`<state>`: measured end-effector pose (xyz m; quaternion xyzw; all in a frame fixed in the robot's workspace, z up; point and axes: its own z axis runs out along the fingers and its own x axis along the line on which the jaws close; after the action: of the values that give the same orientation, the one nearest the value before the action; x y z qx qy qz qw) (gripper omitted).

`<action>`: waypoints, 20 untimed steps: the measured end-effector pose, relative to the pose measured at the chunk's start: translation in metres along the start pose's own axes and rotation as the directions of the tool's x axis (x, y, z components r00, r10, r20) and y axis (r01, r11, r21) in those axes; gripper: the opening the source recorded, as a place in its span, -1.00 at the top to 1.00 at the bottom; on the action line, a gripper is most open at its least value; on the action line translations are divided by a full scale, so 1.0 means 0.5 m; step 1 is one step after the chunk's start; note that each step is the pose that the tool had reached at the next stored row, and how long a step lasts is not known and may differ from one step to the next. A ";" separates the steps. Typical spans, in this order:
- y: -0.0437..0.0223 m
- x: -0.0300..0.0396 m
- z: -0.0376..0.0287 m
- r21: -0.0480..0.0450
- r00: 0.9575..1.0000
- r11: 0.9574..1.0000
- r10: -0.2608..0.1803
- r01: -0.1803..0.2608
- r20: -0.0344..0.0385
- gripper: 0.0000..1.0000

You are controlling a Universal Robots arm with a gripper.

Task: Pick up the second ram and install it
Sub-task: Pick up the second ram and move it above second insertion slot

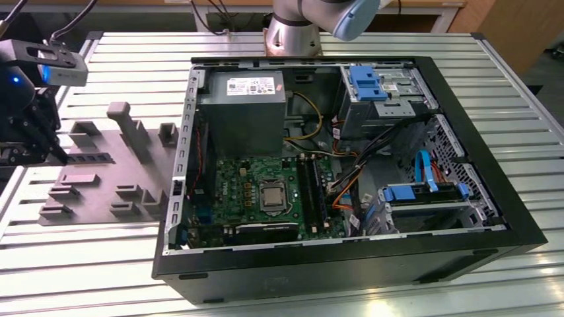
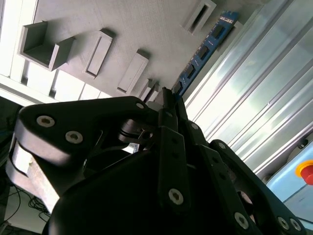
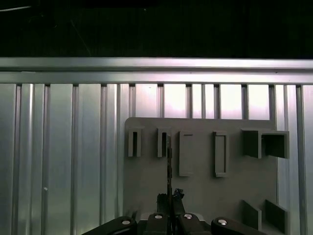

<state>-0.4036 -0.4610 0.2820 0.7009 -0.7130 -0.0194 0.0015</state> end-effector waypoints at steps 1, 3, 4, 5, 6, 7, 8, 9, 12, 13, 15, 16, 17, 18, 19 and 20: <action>0.000 0.000 -0.001 0.000 1.000 1.000 0.000 0.000 0.000 0.72; 0.000 0.000 -0.004 0.000 1.000 1.000 0.000 0.000 0.000 0.72; 0.000 0.000 -0.006 0.000 1.000 1.000 0.000 0.000 0.000 0.72; 0.000 0.000 -0.007 0.000 1.000 1.000 0.000 0.000 0.000 0.72; 0.000 0.000 -0.009 0.000 1.000 1.000 0.000 0.000 0.000 0.72; 0.000 0.000 -0.010 0.000 1.000 1.000 0.000 0.000 0.000 0.72; 0.000 0.000 -0.012 0.000 1.000 1.000 0.000 0.000 0.000 0.72; 0.000 0.000 -0.014 0.000 1.000 1.000 0.000 0.000 0.000 0.72; 0.001 0.000 -0.018 0.000 1.000 1.000 0.000 0.000 0.000 0.72; 0.001 0.000 -0.019 0.000 1.000 1.000 0.000 0.000 0.000 0.72; 0.001 -0.001 -0.023 0.000 1.000 1.000 0.000 0.000 0.000 0.72; 0.001 -0.001 -0.024 0.000 1.000 1.000 0.000 0.000 0.000 0.72; 0.001 -0.001 -0.026 0.000 1.000 1.000 0.000 0.000 0.000 0.72; 0.001 -0.001 -0.027 0.000 1.000 1.000 0.000 0.000 0.000 0.72; 0.001 -0.001 -0.029 0.000 1.000 1.000 0.000 0.000 0.000 0.72; 0.001 -0.001 -0.030 0.000 1.000 1.000 0.000 0.000 0.000 0.72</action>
<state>-0.4036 -0.4610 0.2971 0.7009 -0.7130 -0.0194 0.0015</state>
